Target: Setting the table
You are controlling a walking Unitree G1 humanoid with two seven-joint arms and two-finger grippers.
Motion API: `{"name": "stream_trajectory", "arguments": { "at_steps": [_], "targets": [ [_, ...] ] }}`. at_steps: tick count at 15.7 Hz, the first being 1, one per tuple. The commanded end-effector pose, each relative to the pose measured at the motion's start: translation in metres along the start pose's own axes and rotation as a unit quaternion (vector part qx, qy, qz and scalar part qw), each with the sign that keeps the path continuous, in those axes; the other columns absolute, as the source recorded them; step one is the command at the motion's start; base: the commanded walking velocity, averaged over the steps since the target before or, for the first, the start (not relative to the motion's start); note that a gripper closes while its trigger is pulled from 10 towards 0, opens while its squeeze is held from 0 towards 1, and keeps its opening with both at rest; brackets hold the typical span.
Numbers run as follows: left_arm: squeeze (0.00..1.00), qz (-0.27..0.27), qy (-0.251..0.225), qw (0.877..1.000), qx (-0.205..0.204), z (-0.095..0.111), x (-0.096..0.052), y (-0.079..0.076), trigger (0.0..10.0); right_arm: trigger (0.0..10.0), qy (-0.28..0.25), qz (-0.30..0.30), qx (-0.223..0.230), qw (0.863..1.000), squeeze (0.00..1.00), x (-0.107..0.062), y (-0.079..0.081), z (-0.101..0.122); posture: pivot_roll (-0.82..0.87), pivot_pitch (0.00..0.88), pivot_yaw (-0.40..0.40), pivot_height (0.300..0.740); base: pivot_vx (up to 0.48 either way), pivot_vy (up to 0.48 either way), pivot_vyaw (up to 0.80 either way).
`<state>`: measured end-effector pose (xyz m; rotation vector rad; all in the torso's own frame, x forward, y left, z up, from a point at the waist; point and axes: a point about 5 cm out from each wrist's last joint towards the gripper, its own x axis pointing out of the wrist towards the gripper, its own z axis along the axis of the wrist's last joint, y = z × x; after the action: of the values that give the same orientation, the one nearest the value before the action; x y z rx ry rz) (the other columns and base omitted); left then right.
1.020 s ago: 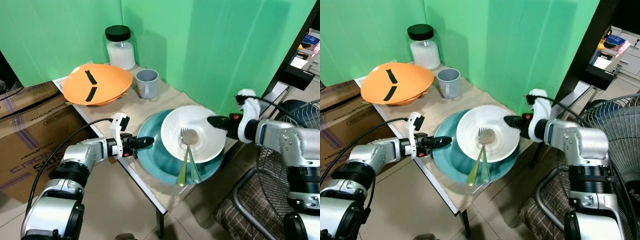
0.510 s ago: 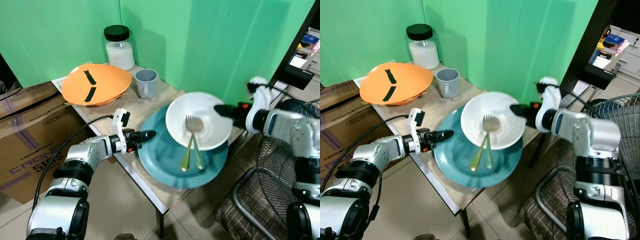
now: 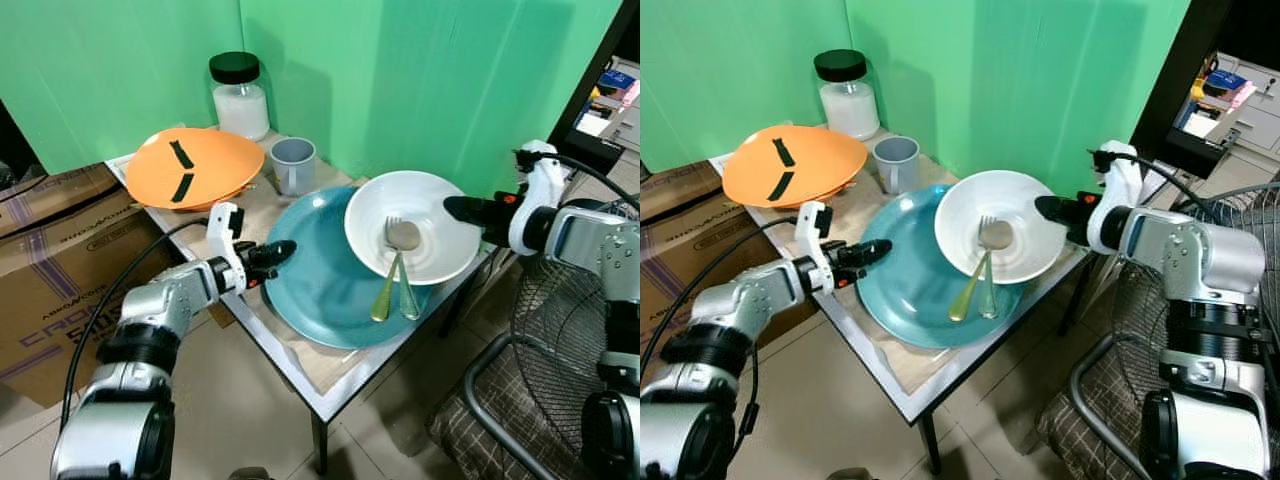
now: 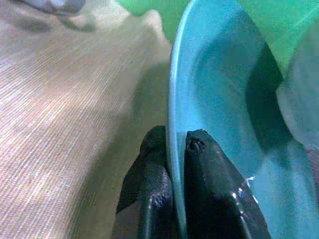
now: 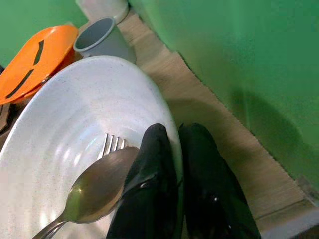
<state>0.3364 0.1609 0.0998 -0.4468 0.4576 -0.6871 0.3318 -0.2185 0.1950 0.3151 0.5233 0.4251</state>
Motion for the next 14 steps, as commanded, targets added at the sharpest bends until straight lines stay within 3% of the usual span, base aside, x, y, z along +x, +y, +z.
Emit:
{"name": "stream_trajectory", "arguments": {
  "at_steps": [1, 4, 9, 12, 14],
  "targets": [
    [0.00, 0.039, 0.021, 0.999, 0.006, -0.007, -0.006, 0.007, 0.0, 0.0, -0.030, 0.011, -0.006, 0.999, 0.00, -0.005, 0.005, 0.016, 0.04, 0.000, 0.009, 0.740, 0.000, 0.000, 0.00],
    [0.00, 0.062, -0.004, 0.998, 0.015, -0.002, -0.021, 0.006, 0.0, 0.0, -0.034, 0.003, 0.000, 0.999, 0.00, -0.007, 0.001, 0.017, 0.04, 0.000, 0.010, 0.740, 0.000, 0.000, 0.00],
    [0.00, 0.121, -0.089, 0.987, 0.063, 0.035, -0.056, -0.008, 0.0, 0.0, -0.026, 0.002, 0.003, 1.000, 0.00, -0.005, 0.000, 0.011, 0.06, 0.000, -0.007, 0.740, 0.000, 0.000, 0.00],
    [0.00, 0.104, -0.127, 0.985, 0.059, 0.049, -0.061, -0.022, 0.0, 0.0, -0.024, 0.007, 0.006, 1.000, 0.00, -0.001, 0.002, 0.009, 0.07, 0.000, -0.011, 0.740, 0.000, 0.000, 0.00],
    [0.00, 0.129, -0.138, 0.978, 0.094, 0.059, -0.068, -0.024, 0.0, 0.0, -0.019, 0.009, 0.006, 1.000, 0.00, 0.001, 0.003, 0.006, 0.06, 0.000, -0.007, 0.740, 0.000, 0.000, 0.00]
  ]
}}
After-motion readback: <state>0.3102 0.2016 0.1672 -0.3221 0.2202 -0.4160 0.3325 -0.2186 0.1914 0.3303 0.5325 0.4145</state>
